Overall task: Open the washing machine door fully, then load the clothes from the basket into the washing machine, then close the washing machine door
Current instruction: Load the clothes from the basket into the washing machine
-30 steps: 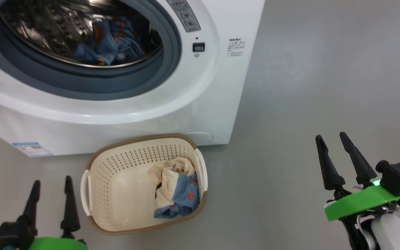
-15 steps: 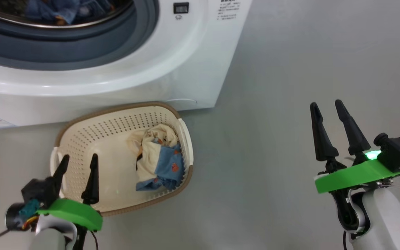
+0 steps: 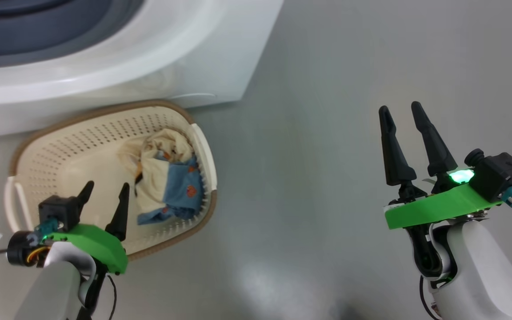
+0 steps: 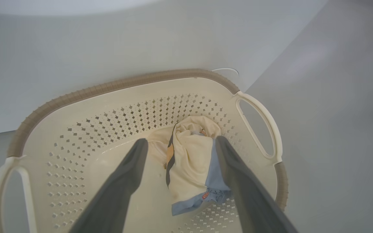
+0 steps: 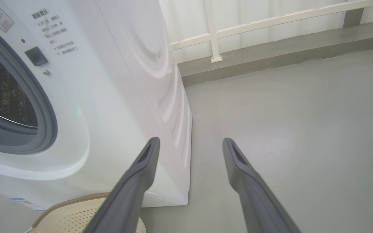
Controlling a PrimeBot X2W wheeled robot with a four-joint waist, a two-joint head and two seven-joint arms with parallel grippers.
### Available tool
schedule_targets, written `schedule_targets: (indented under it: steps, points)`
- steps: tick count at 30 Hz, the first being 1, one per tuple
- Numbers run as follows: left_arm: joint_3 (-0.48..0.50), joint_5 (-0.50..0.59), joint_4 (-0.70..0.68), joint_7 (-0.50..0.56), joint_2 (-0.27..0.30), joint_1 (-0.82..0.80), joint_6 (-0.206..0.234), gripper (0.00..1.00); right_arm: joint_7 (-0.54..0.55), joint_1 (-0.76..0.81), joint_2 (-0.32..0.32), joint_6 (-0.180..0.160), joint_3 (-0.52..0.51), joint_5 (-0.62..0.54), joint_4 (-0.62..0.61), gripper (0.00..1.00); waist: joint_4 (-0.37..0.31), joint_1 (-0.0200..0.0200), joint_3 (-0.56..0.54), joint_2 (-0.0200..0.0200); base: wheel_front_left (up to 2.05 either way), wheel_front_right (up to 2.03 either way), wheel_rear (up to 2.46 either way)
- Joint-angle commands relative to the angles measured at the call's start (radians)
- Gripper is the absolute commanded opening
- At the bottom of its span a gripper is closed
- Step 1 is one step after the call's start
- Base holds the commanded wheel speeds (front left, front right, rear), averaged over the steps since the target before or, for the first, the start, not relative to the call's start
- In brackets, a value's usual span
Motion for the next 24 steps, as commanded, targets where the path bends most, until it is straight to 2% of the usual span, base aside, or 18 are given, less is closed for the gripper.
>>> schedule_targets:
  steps: [1, 15, 24]
  points:
    - [0.008, -0.01, 0.004, -0.006, 0.034, -0.015, 0.001, 1.0, -0.009, -0.005, 0.007, 0.005, 0.02, -0.011, -0.025, 1.0, -0.04, -0.0001, 0.044, 0.0, 0.0, 0.0, 0.0]
    - [-0.242, -0.163, 0.169, -0.001, 0.088, -0.174, 0.001, 1.0, -0.009, -0.045, 0.029, 0.005, 0.046, -0.012, -0.044, 1.0, -0.101, -0.0001, 0.156, 0.0, 0.0, 0.0, 0.0]
    - [-0.379, -0.26, 0.219, 0.016, 0.128, -0.256, 0.001, 1.0, -0.009, -0.061, 0.033, 0.005, 0.067, -0.015, -0.056, 1.0, -0.127, -0.0001, 0.211, 0.0, 0.0, 0.0, 0.0]
